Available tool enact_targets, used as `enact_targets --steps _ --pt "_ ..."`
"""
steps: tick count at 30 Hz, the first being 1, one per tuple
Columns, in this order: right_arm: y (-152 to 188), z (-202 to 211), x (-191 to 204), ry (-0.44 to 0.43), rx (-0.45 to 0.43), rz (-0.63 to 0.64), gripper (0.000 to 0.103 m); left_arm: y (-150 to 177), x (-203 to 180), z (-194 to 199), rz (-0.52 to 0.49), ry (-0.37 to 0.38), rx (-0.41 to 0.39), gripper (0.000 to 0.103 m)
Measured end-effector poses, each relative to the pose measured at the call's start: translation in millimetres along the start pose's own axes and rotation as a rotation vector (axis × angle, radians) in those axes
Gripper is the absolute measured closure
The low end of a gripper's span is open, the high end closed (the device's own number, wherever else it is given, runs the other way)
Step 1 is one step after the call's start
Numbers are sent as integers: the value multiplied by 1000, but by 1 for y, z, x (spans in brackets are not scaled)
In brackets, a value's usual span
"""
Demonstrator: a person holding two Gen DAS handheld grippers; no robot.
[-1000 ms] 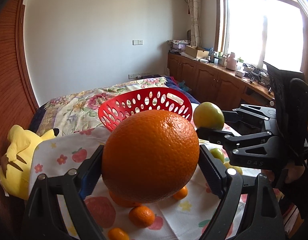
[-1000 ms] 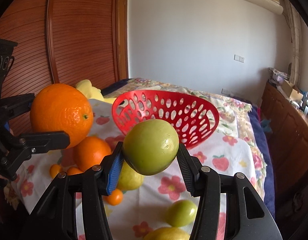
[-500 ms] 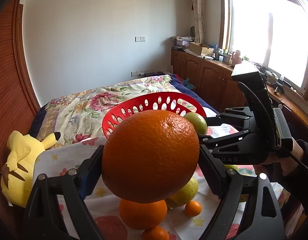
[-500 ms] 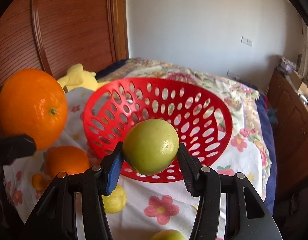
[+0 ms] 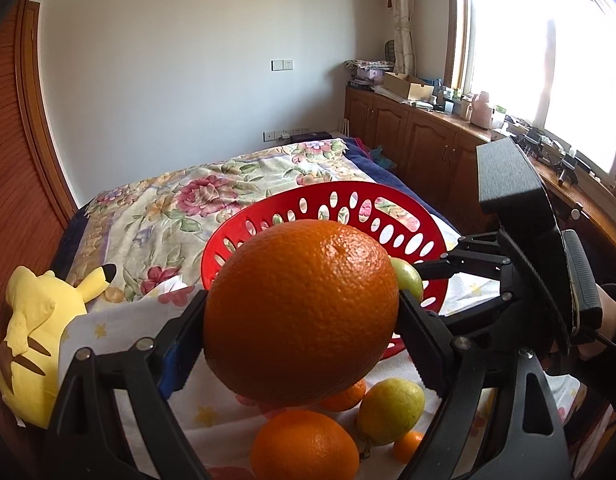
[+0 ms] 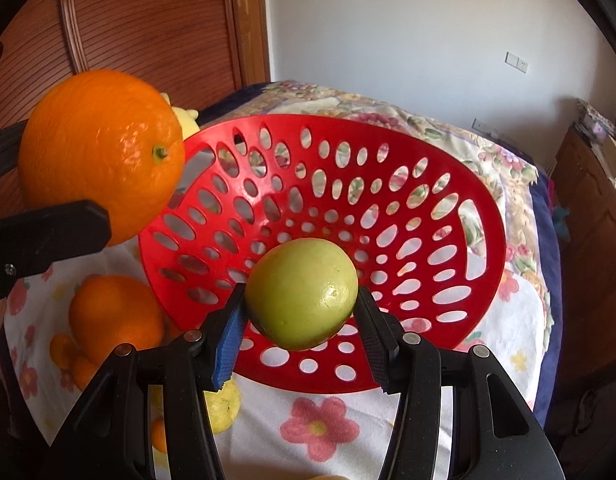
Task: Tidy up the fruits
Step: 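Lift the orange and green apple and carry both over the red basket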
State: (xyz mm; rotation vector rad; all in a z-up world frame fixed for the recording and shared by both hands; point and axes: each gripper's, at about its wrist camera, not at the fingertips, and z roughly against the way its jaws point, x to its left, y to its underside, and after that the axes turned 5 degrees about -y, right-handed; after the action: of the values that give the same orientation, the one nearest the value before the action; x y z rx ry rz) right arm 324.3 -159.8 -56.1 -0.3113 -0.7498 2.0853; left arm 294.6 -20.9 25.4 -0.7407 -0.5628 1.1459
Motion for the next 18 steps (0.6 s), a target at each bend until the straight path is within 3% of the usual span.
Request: enact_targets --steps 7,18 --pt "-1 -8 -7 -21 28 -28 49 -3 2 -15 4 -3 21 15" --pt "-7 17 -13 -35 -37 -51 46 -5 -4 -30 -9 -7 45 15"
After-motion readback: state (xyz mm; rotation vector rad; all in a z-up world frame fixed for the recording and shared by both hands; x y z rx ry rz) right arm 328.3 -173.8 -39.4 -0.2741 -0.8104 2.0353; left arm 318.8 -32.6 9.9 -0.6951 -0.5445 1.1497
